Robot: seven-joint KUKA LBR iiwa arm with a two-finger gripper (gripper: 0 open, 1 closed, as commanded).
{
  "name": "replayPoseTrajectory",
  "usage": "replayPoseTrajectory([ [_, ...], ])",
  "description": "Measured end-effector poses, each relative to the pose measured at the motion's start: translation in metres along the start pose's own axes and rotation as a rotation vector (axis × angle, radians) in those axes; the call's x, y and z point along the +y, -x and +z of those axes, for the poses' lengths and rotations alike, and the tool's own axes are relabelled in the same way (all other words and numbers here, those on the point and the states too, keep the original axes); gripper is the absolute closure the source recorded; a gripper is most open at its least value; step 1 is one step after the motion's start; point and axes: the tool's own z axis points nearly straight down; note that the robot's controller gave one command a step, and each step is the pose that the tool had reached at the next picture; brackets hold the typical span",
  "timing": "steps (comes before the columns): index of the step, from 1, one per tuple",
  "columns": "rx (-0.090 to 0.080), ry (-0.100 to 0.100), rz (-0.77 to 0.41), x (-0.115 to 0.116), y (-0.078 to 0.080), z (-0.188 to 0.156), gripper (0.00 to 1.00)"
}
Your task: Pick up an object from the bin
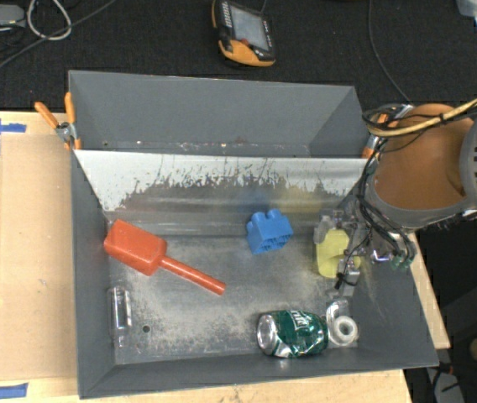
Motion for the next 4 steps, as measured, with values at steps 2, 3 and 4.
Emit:
replayPoseTrajectory([
  [2,-0.007,0.001,-0.083,0.06,-0.054,0.106,0.0],
  [3,-0.02,-0.004,-0.038,0.051,-0.057,0.029,0.0],
  [4,0.0,0.001,-0.094,0.093,-0.05,0.078,0.0],
])
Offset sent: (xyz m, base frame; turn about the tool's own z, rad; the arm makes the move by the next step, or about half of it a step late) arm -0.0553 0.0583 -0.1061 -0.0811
